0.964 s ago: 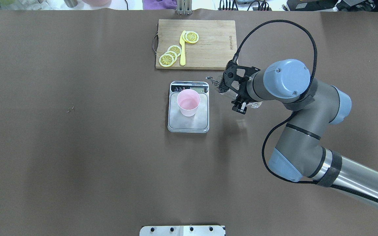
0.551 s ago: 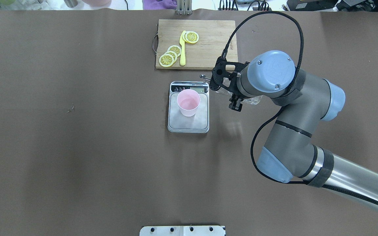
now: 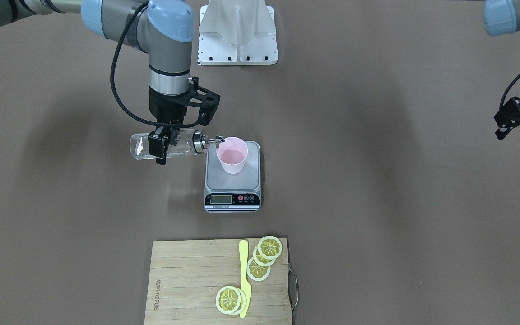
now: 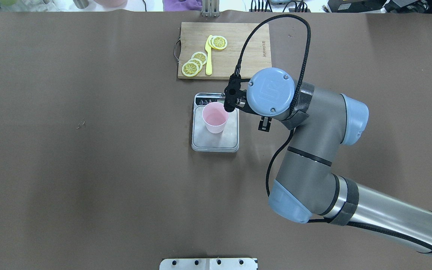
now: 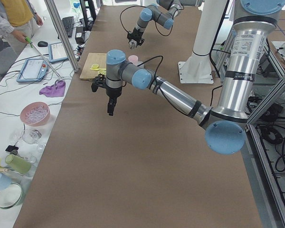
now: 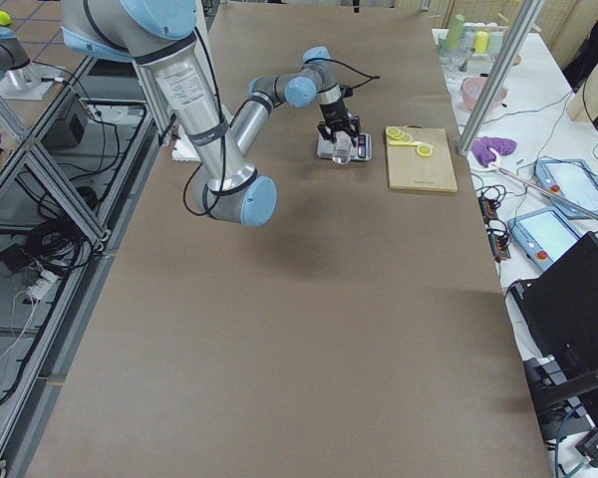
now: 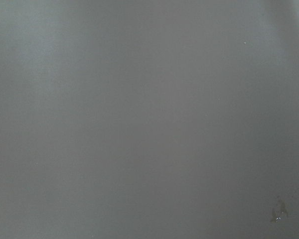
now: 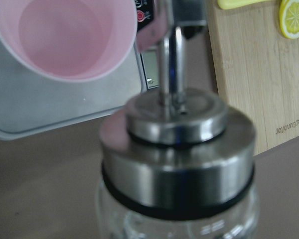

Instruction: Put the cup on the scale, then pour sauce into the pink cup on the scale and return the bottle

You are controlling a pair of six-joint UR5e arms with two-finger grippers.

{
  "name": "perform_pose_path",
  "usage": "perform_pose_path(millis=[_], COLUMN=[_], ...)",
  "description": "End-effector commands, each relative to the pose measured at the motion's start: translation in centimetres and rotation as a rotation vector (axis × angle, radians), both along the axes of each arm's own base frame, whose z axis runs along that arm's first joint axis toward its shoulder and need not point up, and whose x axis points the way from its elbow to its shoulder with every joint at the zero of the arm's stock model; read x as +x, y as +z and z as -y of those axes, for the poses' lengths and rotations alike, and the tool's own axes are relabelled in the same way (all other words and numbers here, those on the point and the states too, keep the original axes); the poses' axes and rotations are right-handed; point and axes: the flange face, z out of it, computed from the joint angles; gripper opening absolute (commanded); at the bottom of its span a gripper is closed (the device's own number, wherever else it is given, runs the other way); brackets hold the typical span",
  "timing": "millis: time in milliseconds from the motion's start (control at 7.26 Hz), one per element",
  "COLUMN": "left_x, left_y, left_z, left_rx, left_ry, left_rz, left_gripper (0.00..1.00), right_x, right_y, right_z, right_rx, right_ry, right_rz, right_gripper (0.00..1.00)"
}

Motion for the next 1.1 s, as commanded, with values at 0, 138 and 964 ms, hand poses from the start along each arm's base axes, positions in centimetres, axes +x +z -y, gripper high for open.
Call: perform_pose_path(millis=[0,138,964], left_x=[0.0,0.1,0.1], left_y=[0.1,0.1,0.0], left_z=[0.0,0.0,0.0], left_rx=[-0.002,-0.002,0.002], left_ry=[0.0,0.001,0.002], left_rz=[0.001,0.001,-0.002], left_gripper=[0.97,0.97,0.97], right_x=[-0.7,-0.7,-2.9], right_y=[-0.4,-0.9,-2.1], right_z=[-0.6,-0.7,-1.4], right_rx=[0.022,0.024,0.057], right_ry=[-0.007,0.0,-0.008], right_rz=[-0.087,-0.119,-0.321], right_gripper=[0.0,0.0,0.0])
